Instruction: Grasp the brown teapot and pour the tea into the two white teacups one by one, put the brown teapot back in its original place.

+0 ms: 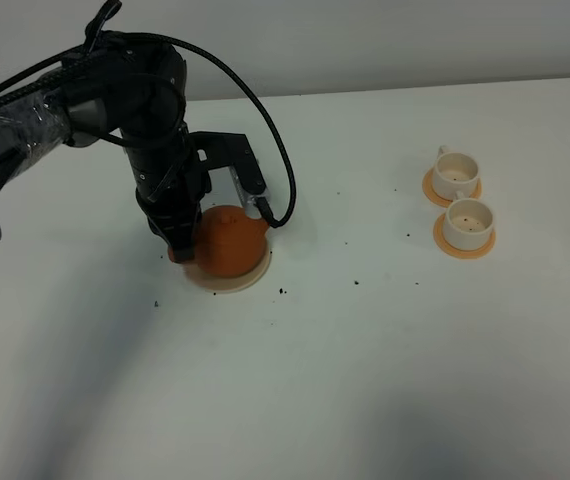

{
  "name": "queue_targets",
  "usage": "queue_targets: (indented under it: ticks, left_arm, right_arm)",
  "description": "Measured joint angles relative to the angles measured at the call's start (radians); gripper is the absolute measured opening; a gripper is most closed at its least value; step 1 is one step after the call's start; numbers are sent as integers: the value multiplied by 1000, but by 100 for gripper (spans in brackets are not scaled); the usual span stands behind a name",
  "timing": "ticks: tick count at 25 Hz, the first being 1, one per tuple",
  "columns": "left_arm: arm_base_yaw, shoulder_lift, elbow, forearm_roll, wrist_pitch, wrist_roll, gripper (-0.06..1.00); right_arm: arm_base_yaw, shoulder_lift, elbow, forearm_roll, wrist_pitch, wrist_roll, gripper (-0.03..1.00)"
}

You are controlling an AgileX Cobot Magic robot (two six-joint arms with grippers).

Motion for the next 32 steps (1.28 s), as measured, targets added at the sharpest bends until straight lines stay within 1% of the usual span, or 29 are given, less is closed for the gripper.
queue_targets:
  ticks: [18, 24, 29, 32]
  left_arm:
    - [0, -14, 0, -9, 0, 2, 12]
    - [12, -19, 0, -14, 7, 1, 12]
    - [23, -38, 0, -28, -5, 2, 12]
    - [23, -58, 0, -58, -35, 13, 12]
  right_arm:
    - [0, 0, 0, 0, 0, 0, 37]
    - [0, 0, 0, 0, 0, 0, 37]
    - [0, 0, 0, 0, 0, 0, 37]
    - [0, 0, 0, 0, 0, 0, 37]
